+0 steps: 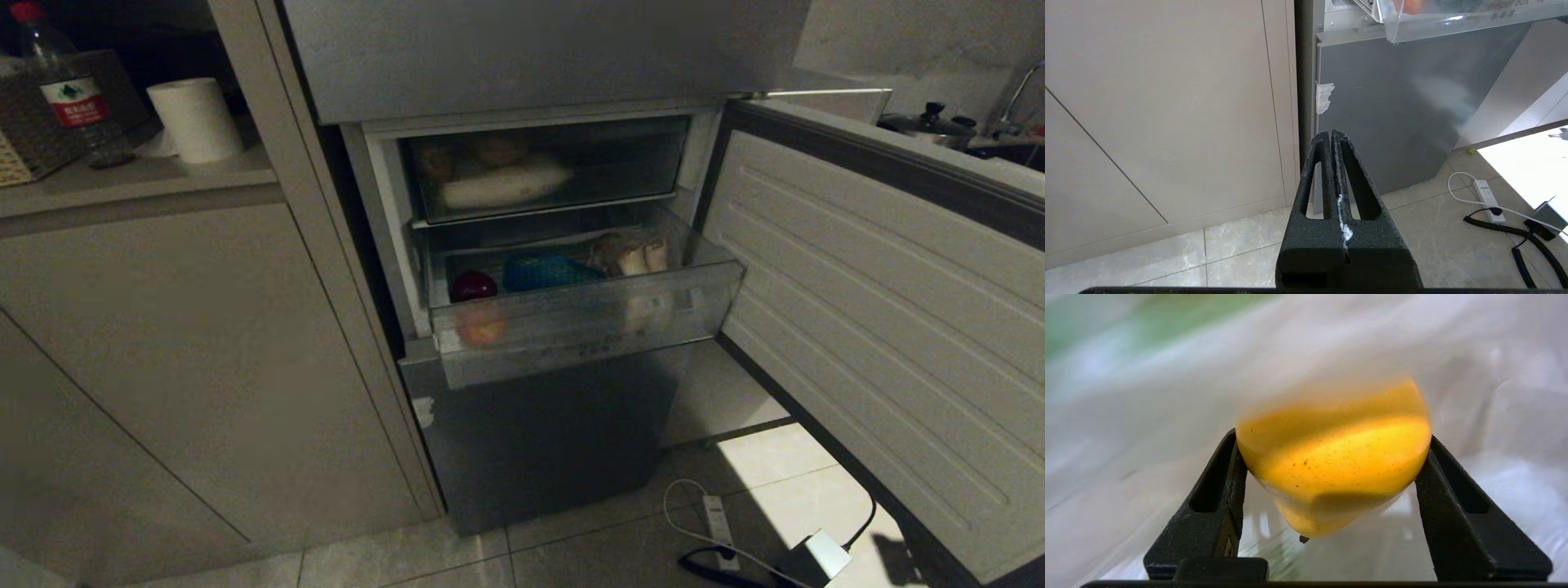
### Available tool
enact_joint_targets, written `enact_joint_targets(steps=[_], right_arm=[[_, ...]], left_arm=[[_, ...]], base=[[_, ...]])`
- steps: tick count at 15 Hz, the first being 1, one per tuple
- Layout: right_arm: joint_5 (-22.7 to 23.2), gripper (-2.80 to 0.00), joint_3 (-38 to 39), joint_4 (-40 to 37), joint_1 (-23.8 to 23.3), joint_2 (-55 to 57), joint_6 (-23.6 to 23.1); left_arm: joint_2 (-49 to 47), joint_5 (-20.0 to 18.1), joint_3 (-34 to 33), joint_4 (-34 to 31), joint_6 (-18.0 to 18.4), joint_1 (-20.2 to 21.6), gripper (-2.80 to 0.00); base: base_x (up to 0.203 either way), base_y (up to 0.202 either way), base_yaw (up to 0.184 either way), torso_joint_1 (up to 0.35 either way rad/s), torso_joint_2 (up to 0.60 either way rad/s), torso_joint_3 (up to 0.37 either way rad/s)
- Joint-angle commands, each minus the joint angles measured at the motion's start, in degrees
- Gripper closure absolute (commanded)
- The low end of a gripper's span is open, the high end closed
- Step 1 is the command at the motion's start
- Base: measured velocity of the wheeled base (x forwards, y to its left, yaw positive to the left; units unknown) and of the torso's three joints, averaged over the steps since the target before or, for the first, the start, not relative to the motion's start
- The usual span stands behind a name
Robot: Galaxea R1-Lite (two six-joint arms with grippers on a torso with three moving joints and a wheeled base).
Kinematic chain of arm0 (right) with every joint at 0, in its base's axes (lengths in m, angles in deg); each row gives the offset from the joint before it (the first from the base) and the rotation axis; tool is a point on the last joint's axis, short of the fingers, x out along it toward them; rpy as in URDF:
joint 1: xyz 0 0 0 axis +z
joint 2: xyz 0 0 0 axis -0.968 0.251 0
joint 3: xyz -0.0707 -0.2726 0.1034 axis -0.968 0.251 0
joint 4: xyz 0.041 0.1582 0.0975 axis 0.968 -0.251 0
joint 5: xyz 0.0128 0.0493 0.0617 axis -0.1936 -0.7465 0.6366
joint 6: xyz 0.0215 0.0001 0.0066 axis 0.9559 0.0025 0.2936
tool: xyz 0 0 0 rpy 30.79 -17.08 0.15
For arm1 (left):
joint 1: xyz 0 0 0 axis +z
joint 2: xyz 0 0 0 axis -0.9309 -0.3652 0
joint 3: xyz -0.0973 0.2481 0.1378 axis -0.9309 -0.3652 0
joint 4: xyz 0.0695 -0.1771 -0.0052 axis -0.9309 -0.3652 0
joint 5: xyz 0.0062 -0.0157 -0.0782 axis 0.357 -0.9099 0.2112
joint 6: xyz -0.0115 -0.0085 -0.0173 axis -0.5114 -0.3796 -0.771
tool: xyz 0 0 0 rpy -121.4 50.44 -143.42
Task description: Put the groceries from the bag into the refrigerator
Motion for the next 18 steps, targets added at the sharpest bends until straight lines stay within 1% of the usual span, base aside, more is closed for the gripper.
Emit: enact_joint_targets(steps=[1,6,9,11,15,16,18], right_arm=[[0.29,0.00,1.51,0.01,1.92,-3.92,-0.01],[0.63,0.00,3.91,0.00,6.00,-12.43,-0.22],[0.63,0.00,3.99,-1.24,6.26,-18.66,-0.50],[0.66,0.00,2.65,-1.53,6.23,-22.51,-1.00],[1.49,0.00,-5.48,-1.57,6.38,-29.20,-1.10],[1.90,0.00,-8.33,-1.57,7.63,-29.92,-0.99],[2.18,0.00,-14.02,-1.52,14.32,-30.25,-0.67]], left_arm=[[0.02,0.00,0.00,0.02,-0.04,0.01,0.00],[0.02,0.00,0.00,0.02,-0.04,0.01,0.00],[0.02,0.00,0.00,0.02,-0.04,0.01,0.00],[0.02,0.00,0.00,0.02,-0.04,0.01,0.00],[0.02,0.00,0.00,0.02,-0.04,0.01,0.00],[0.02,0.00,0.00,0.02,-0.04,0.01,0.00],[0.02,0.00,0.00,0.02,-0.04,0.01,0.00]], base=[[0.000,0.000,0.000,0.000,0.00,0.000],[0.000,0.000,0.000,0.000,0.00,0.000],[0.000,0.000,0.000,0.000,0.00,0.000],[0.000,0.000,0.000,0.000,0.00,0.000],[0.000,0.000,0.000,0.000,0.00,0.000],[0.000,0.000,0.000,0.000,0.00,0.000],[0.000,0.000,0.000,0.000,0.00,0.000]])
